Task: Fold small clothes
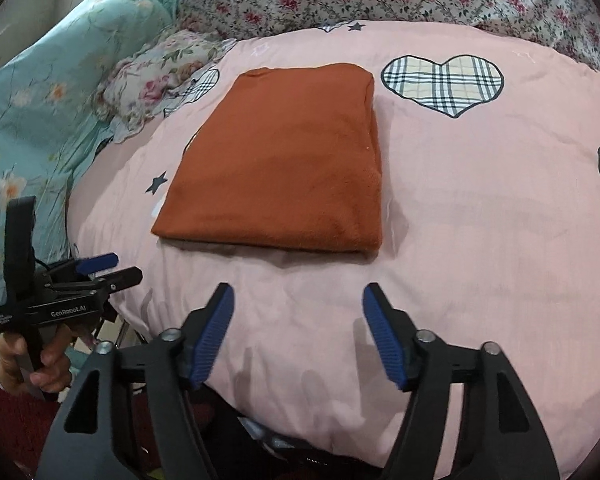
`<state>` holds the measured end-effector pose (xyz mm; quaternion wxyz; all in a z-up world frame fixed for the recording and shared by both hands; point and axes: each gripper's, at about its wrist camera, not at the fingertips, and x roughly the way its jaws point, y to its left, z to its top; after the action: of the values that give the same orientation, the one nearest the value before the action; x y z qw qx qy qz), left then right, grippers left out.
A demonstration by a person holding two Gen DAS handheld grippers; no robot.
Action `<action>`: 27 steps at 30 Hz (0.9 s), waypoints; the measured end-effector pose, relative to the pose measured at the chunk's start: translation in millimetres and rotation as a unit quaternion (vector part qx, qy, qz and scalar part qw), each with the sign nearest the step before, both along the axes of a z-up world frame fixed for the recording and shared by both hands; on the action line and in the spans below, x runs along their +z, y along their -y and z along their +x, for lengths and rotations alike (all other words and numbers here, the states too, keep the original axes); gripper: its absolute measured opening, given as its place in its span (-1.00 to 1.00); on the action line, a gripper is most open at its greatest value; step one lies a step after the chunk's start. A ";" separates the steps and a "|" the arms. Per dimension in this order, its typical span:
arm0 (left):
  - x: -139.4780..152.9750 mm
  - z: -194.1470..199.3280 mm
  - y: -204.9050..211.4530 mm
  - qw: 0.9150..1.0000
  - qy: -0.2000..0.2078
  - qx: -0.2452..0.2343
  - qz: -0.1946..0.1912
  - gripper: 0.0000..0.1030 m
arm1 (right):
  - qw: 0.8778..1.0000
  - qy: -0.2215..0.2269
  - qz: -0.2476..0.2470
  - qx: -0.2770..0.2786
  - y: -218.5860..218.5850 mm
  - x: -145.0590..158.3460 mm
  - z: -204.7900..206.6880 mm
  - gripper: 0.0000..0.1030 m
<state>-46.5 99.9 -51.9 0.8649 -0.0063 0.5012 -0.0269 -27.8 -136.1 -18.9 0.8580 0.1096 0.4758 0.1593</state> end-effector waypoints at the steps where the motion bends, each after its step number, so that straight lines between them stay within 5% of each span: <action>1: 2.3 -1.2 1.4 1.000 0.004 -0.003 0.004 0.51 | 1.000 0.003 -0.001 0.002 -0.5 0.8 -0.9 0.42; 10: 15.5 16.6 9.6 0.999 0.036 -0.008 0.033 0.61 | 1.000 0.014 -0.014 0.009 -7.3 4.8 15.7 0.58; 27: 12.5 58.2 23.4 0.998 0.014 -0.004 0.066 0.64 | 0.999 -0.008 -0.031 0.034 -22.4 -2.6 50.7 0.69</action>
<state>11.8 76.5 -39.5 0.8705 0.0526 0.4893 0.0026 22.9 -113.7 -21.5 0.8512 0.0678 0.4911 0.1725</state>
